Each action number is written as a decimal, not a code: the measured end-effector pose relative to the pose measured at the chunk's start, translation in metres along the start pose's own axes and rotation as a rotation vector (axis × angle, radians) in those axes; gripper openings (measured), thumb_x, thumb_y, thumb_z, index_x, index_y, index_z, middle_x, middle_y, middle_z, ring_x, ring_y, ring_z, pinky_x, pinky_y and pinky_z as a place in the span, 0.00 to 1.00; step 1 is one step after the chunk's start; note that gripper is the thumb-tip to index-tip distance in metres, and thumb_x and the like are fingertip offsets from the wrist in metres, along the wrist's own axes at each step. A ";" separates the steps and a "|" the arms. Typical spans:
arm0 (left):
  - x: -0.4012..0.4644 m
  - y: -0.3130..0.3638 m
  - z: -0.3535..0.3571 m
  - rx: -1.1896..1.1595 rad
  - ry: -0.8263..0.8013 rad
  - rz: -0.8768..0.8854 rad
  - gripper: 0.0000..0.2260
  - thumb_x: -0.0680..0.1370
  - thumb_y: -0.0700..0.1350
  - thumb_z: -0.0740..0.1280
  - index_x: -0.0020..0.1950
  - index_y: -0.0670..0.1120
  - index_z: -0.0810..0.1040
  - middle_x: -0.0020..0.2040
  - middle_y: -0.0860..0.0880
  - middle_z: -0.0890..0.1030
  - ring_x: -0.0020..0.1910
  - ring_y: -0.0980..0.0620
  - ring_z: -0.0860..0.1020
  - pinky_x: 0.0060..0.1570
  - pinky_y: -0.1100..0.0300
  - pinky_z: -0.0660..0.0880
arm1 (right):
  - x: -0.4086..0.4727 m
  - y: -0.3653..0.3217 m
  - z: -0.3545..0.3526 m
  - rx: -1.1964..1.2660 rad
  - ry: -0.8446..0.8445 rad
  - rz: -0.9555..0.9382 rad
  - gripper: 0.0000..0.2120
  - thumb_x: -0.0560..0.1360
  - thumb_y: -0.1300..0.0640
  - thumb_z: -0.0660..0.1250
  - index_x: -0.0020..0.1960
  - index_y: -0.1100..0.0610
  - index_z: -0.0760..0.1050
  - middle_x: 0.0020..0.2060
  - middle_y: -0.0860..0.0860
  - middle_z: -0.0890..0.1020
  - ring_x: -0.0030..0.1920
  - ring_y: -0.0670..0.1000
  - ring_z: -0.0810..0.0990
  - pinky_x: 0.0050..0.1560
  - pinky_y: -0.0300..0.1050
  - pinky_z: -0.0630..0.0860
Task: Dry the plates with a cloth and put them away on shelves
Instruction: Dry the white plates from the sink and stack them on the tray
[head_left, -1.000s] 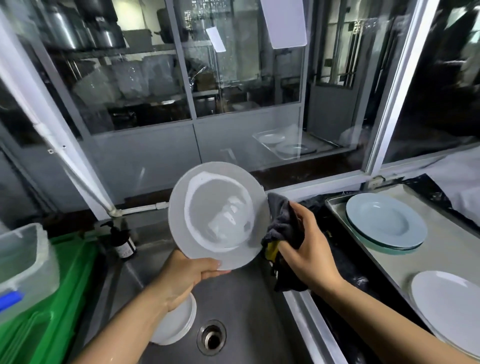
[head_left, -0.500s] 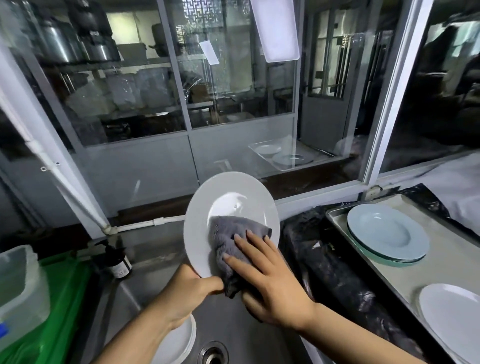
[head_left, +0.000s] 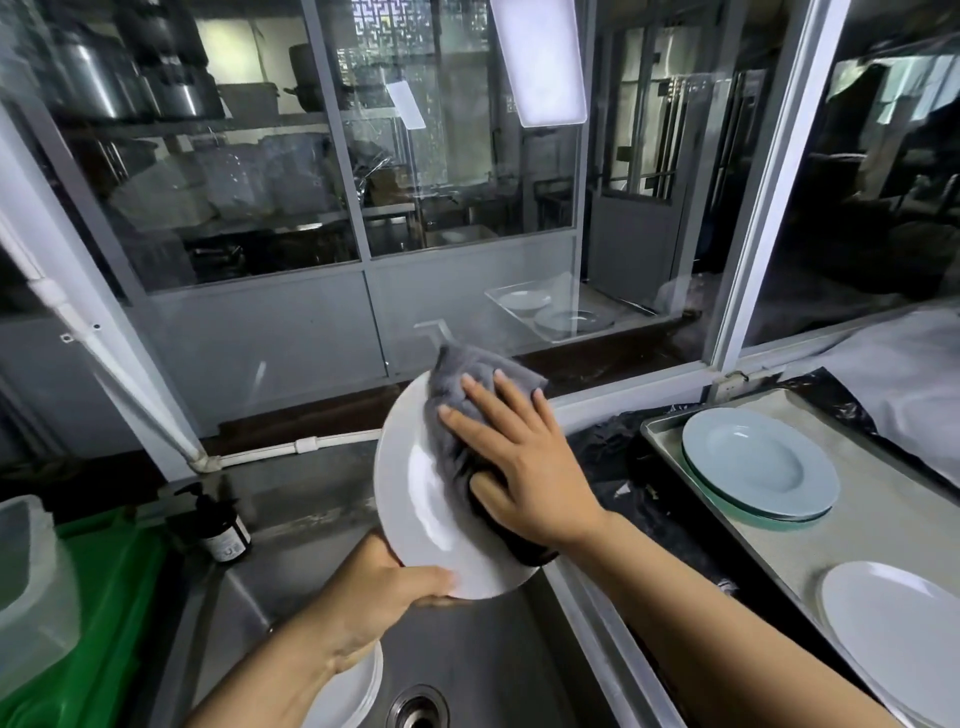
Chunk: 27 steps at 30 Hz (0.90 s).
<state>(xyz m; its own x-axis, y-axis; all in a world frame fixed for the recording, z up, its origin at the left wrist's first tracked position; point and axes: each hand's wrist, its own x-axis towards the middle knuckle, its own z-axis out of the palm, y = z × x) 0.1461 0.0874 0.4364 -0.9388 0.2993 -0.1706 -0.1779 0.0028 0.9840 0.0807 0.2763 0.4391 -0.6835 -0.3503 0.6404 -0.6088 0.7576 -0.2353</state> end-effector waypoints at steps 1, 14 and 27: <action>-0.001 0.001 -0.002 -0.033 0.008 0.002 0.22 0.62 0.33 0.71 0.56 0.35 0.79 0.50 0.37 0.84 0.48 0.40 0.84 0.41 0.55 0.81 | 0.000 0.006 -0.002 -0.015 -0.016 0.062 0.32 0.70 0.49 0.55 0.75 0.43 0.64 0.78 0.47 0.59 0.79 0.56 0.51 0.73 0.68 0.52; 0.000 0.006 -0.005 -0.035 -0.146 0.041 0.22 0.62 0.31 0.74 0.54 0.42 0.84 0.53 0.38 0.84 0.52 0.43 0.82 0.51 0.50 0.80 | -0.005 -0.035 0.001 0.161 -0.266 -0.314 0.34 0.69 0.51 0.54 0.76 0.48 0.64 0.78 0.50 0.57 0.79 0.57 0.47 0.74 0.67 0.45; 0.003 0.010 -0.024 -0.132 -0.006 0.025 0.27 0.56 0.42 0.82 0.53 0.37 0.83 0.53 0.36 0.83 0.51 0.37 0.83 0.47 0.47 0.82 | -0.018 0.006 -0.002 0.095 -0.324 -0.087 0.36 0.71 0.48 0.54 0.79 0.43 0.52 0.79 0.48 0.50 0.79 0.56 0.42 0.73 0.69 0.49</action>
<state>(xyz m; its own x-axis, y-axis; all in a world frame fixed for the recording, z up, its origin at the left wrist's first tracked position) 0.1347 0.0650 0.4443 -0.9416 0.3038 -0.1452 -0.1918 -0.1298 0.9728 0.0902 0.2882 0.4272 -0.7104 -0.5794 0.3995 -0.6947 0.6681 -0.2664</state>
